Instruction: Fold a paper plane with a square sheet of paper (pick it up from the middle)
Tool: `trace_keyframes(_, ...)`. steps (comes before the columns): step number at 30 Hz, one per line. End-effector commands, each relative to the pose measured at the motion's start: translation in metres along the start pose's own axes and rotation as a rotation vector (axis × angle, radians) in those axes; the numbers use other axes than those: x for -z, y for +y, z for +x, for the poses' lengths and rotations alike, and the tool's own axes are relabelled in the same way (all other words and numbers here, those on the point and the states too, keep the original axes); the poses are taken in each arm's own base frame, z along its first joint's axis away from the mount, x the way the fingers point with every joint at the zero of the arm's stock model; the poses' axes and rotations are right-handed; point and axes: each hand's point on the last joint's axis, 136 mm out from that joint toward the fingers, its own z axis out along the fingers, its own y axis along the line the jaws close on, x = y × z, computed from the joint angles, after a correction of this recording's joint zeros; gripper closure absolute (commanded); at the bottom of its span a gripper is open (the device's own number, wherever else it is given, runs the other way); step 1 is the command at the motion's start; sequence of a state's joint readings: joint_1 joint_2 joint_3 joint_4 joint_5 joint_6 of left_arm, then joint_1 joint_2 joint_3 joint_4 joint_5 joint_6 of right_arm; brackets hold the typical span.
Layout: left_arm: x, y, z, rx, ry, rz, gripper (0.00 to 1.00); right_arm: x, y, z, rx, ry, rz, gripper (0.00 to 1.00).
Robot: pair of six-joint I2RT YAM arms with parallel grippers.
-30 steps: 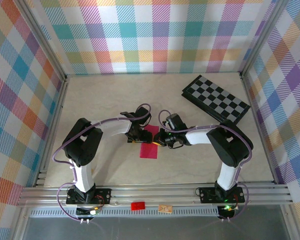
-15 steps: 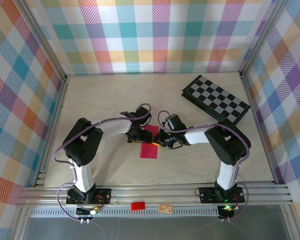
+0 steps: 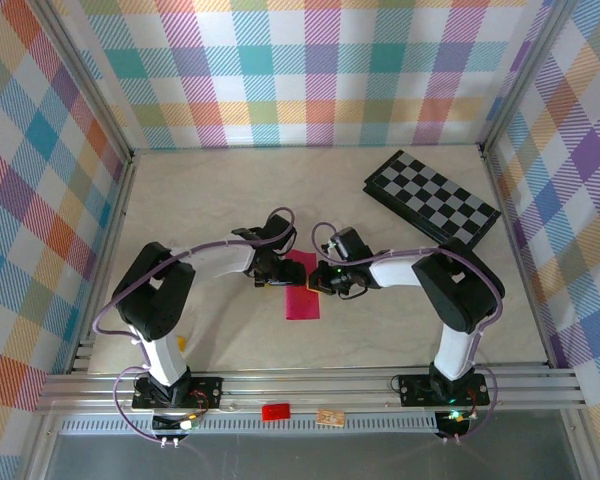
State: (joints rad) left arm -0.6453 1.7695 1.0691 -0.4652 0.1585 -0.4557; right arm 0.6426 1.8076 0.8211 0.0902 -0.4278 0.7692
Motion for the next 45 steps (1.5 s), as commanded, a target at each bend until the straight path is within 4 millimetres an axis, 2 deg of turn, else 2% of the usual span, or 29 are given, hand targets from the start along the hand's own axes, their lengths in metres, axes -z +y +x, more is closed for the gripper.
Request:
trace_keyframes(1,0.017,-0.020,-0.012,0.007,-0.083,0.119,0.21,0.011,-0.065,0.040,-0.073,0.121,0.218,0.99)
trace_keyframes(5,0.041,-0.031,-0.017,0.007,-0.148,0.199,0.22,0.026,-0.068,0.040,-0.068,0.130,0.200,0.99)
trace_keyframes(7,0.047,-0.043,-0.020,0.007,-0.166,0.286,0.30,0.031,-0.071,0.040,-0.062,0.137,0.200,0.99)
trace_keyframes(10,0.052,-0.059,-0.020,0.012,-0.168,0.409,0.51,0.035,-0.075,0.039,-0.066,0.138,0.209,0.99)
trace_keyframes(12,0.053,-0.069,-0.020,0.021,-0.167,0.480,0.70,0.036,-0.075,0.038,-0.070,0.135,0.211,0.99)
trace_keyframes(16,0.051,-0.085,-0.021,0.061,-0.154,0.614,0.99,0.035,-0.075,0.038,-0.089,0.126,0.205,0.99)
trace_keyframes(20,0.046,-0.100,-0.025,0.095,-0.130,0.720,1.00,0.032,-0.077,0.040,-0.104,0.127,0.200,0.99)
trace_keyframes(28,0.023,-0.098,-0.019,0.126,-0.062,0.721,1.00,0.031,-0.080,0.041,-0.115,0.127,0.206,1.00)
trace_keyframes(40,-0.012,-0.073,-0.003,0.124,0.014,0.577,1.00,0.030,-0.080,0.040,-0.124,0.124,0.206,1.00)
trace_keyframes(45,-0.027,-0.054,0.007,0.131,0.038,0.475,1.00,0.030,-0.080,0.040,-0.126,0.125,0.207,1.00)
